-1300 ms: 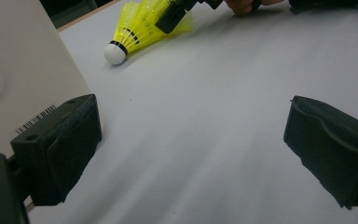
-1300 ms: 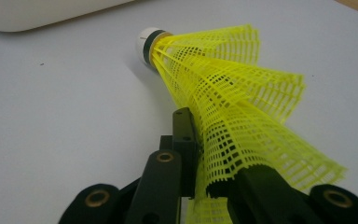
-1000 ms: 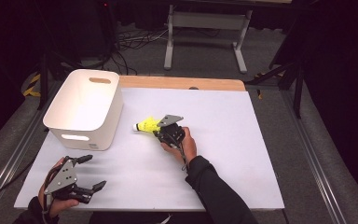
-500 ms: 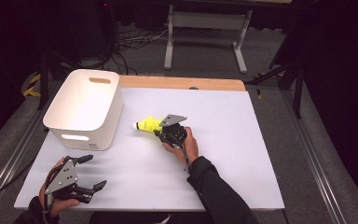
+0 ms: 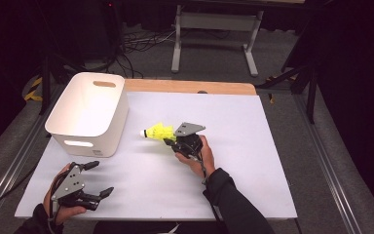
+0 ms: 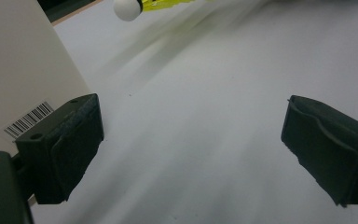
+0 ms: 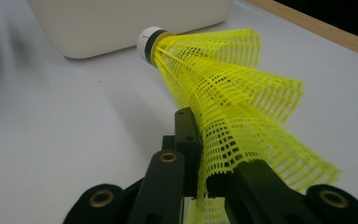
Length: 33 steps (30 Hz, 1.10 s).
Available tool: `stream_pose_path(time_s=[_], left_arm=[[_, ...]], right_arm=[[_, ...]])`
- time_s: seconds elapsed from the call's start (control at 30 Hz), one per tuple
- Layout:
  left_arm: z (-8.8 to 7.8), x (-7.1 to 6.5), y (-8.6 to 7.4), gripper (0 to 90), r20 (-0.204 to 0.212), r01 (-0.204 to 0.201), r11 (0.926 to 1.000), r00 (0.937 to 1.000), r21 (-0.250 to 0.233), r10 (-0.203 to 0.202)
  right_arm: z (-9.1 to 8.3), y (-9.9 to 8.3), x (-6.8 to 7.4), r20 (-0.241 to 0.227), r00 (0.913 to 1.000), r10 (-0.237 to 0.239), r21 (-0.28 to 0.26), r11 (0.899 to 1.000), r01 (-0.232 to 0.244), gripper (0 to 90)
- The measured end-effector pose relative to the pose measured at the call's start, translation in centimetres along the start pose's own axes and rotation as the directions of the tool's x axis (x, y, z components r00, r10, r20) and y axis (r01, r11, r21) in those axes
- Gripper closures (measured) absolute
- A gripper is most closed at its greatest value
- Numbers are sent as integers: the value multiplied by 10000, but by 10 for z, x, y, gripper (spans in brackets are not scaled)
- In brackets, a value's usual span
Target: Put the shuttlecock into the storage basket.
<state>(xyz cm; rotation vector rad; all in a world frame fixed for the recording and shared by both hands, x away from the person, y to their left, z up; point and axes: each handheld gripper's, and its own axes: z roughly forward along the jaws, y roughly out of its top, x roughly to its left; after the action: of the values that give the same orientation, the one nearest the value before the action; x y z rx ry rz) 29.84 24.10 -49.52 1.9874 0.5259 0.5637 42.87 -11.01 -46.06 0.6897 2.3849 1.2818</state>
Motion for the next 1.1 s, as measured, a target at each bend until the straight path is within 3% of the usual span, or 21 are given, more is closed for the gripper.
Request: stream_pose_path(time_s=[0.27,0.43,0.7,1.1], left_arm=[[17,1,12,110,21,-42,9999,10000,116,42],[35,0,28,128,85,-503,9983,9987,305,501],[66,3,55,168,223,-772,9965,9968,324,765],[103,5,81,261,1096,-810,9951,9912,561,745]], right_arm=[[-20,-7,6,-156,9995,-287,-157,9995,285,876],[-35,-7,9,-290,9981,-545,-272,9982,538,876],[-53,-6,17,-564,9941,-928,-287,9954,913,876],[-53,-5,30,-842,9818,-1701,294,9845,1731,873]])
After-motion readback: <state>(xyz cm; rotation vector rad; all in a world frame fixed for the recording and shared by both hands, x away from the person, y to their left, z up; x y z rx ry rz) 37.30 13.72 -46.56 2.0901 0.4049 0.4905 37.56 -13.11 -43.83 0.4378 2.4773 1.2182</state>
